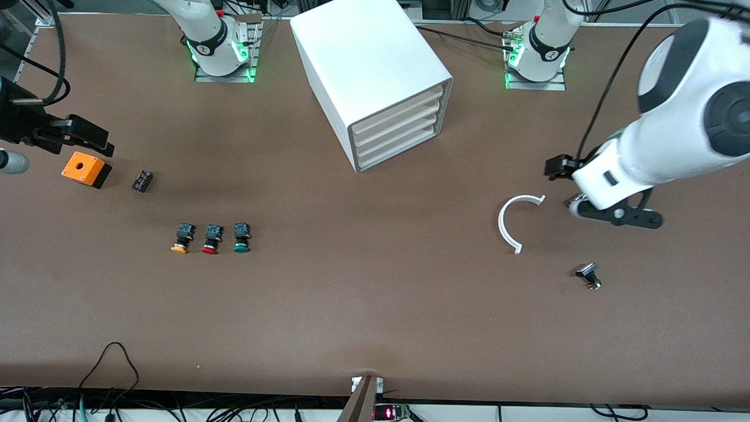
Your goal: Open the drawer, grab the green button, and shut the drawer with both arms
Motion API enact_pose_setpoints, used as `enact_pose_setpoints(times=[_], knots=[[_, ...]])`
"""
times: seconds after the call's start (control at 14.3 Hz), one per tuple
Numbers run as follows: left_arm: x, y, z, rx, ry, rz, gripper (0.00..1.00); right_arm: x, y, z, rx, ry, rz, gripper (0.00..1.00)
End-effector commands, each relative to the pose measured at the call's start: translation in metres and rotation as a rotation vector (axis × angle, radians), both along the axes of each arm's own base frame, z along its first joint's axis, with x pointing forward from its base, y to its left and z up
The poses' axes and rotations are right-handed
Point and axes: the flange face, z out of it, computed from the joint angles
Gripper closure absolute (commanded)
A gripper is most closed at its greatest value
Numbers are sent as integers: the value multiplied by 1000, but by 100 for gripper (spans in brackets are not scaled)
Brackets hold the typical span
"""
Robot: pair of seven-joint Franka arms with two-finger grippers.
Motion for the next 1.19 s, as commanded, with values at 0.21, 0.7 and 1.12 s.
enact_pose_setpoints(times=[0.21, 0.7, 1.12], knots=[[-64, 64, 46, -48, -209, 47, 0, -47, -2, -3, -35, -111, 5, 1], [-73, 67, 41, -39, -182, 64, 0, -63, -12, -13, -38, -124, 0, 1], [-74, 61, 44, -40, -182, 56, 0, -60, -26, -15, 25, -109, 45, 1]])
